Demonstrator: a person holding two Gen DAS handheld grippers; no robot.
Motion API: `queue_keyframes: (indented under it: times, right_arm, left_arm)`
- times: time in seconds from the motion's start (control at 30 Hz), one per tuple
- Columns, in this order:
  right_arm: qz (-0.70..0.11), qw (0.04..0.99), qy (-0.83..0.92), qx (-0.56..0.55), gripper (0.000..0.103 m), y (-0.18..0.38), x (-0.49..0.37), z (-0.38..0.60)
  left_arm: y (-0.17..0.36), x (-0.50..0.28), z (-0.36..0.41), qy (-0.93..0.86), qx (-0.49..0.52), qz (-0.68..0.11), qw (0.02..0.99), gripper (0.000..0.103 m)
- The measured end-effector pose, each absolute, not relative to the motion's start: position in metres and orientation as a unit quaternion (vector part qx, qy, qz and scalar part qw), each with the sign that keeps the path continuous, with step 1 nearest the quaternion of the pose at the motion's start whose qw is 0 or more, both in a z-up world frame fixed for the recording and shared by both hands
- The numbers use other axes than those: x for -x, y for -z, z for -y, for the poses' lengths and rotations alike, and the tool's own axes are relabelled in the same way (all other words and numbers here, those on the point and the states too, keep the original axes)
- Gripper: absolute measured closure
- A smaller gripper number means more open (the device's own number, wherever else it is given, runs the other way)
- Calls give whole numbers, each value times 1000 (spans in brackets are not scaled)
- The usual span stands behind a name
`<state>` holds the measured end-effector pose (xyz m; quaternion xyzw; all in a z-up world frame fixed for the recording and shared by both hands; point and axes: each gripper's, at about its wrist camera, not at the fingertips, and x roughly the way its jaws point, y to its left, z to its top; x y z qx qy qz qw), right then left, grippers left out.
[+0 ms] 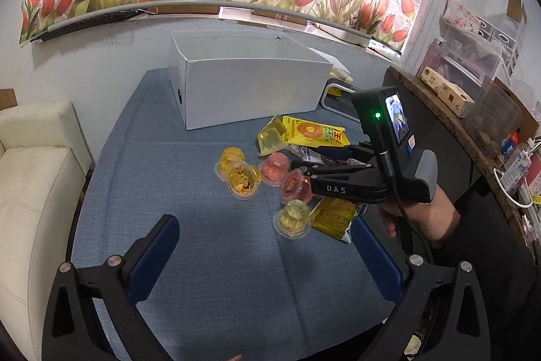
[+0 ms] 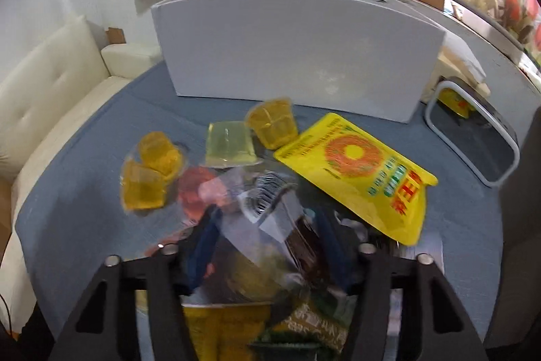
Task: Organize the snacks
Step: 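Move both tools back to the snack pile, then grasp the brown dried snack strip with the right tool while the left grasps a yellow jelly cup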
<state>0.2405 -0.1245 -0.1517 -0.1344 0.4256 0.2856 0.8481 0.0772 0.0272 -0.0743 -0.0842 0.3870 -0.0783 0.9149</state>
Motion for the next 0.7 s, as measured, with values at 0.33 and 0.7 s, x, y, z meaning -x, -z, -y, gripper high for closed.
queue_keyframes:
  times: [0.33,0.7]
  right_arm:
    - [-381,863,-279,180,97,129,-220,121]
    - [-332,879,-284,190,100,98,-206,132]
  left_arm:
    - [78,-84,-22,78,84,-391,913,0]
    - [80,-90,-16,79,80,-393,913,0]
